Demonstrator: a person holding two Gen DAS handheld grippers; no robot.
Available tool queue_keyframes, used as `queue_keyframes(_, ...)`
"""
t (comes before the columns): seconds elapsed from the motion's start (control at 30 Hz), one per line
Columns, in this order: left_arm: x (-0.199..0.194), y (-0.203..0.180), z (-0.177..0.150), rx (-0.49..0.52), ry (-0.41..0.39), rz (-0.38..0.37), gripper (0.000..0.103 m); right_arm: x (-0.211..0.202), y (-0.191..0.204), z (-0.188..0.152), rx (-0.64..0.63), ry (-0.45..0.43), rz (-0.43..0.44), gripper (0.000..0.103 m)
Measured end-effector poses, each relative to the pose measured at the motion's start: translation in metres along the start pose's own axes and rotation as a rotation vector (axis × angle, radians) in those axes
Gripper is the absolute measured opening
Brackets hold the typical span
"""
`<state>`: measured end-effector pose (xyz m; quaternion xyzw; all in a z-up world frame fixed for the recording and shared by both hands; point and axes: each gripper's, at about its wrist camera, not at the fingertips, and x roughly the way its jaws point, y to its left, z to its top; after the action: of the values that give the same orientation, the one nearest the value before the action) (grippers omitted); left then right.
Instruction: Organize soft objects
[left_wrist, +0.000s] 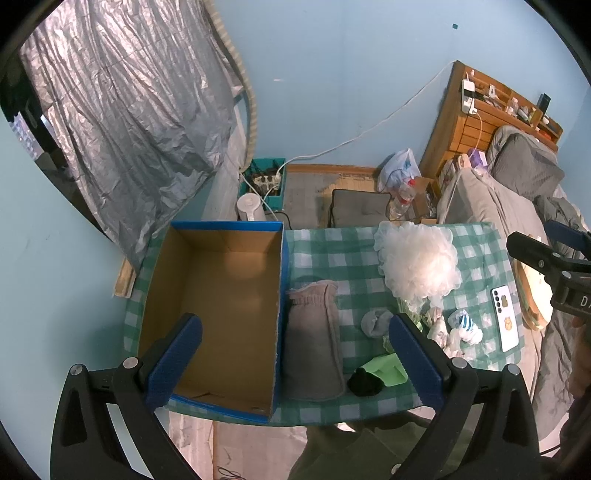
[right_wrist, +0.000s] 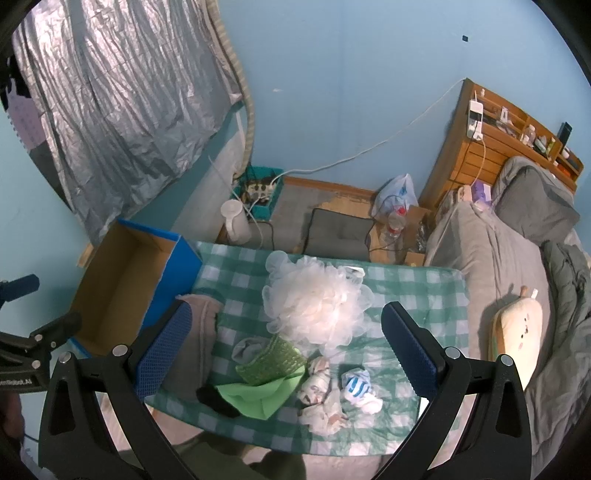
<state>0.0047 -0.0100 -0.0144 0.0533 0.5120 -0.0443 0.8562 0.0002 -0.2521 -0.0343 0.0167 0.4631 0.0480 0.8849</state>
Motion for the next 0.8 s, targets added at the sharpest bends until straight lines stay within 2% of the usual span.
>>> queue_keyframes(0.4, 0.006, -0.003, -0.002, 0.001, 0.021, -0.008, 0.102, 0.000, -0.008, -0.005, 0.011, 0.007, -0.008, 0.102)
queue_keyframes(0.63, 0.025, -0.005, -0.003, 0.010, 0.056, 0.002, 0.102, 0.002, -0.024, -0.006, 0.014, 0.022, -0.033, 0.102)
queue_keyframes(0.8, 0.044, -0.007, -0.007, 0.006, 0.100, -0.019, 0.102, 0.008, -0.039, -0.009, 0.019, 0.033, -0.047, 0.102)
